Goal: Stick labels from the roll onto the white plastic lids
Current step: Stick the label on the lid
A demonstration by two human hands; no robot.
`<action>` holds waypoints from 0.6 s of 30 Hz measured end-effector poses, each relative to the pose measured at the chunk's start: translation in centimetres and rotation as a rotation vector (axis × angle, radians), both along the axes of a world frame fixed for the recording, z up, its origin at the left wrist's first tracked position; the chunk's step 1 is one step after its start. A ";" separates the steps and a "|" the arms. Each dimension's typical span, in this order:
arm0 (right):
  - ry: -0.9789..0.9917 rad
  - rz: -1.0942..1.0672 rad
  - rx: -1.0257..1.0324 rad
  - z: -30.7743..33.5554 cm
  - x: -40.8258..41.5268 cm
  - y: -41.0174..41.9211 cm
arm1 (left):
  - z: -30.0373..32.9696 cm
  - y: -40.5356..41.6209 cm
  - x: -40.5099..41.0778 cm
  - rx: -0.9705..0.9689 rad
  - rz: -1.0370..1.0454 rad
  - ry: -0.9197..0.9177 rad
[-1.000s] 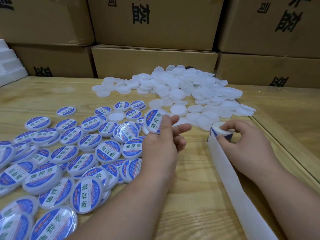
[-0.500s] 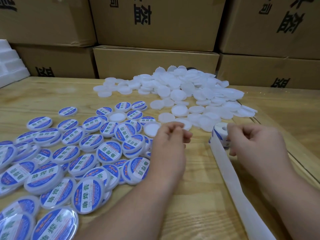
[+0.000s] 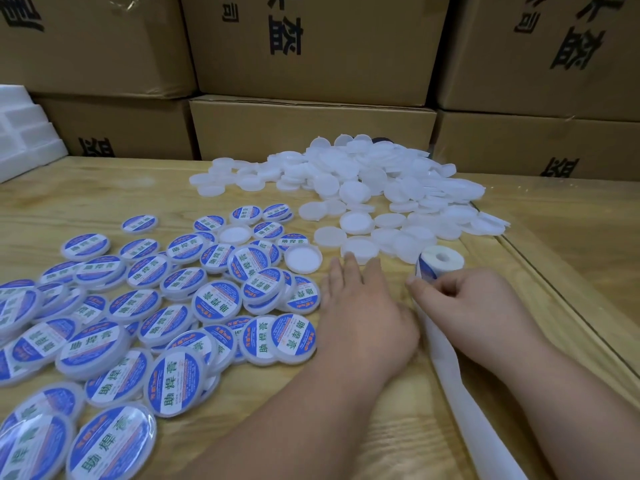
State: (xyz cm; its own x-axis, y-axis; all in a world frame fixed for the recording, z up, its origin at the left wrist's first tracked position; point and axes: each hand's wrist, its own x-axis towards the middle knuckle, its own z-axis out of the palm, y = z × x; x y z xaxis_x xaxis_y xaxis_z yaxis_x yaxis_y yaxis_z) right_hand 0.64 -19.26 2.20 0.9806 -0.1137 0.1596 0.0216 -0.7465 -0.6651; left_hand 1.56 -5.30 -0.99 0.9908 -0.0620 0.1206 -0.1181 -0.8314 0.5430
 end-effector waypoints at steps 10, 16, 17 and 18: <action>0.053 0.046 0.083 -0.4 0.4 -0.5 | -0.2 0.8 7.3 0.057 0.145 -0.004; 0.047 0.069 0.113 -0.7 0.6 -0.9 | 0.1 0.9 9.6 0.202 0.172 0.053; 0.047 0.072 0.116 -0.7 0.6 -1.0 | 0.0 0.7 9.5 0.226 0.163 0.040; 0.048 0.075 0.120 -0.8 0.6 -1.1 | 0.0 0.6 9.3 0.241 0.151 0.022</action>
State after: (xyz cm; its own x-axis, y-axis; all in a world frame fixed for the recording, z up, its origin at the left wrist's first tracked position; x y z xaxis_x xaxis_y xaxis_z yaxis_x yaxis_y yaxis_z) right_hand 1.25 -20.34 1.43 0.9932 -0.0558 0.1021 0.0402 -0.6588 -0.7512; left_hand 10.89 -4.71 -1.01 0.9932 0.0619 0.0987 0.0262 -0.9443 0.3282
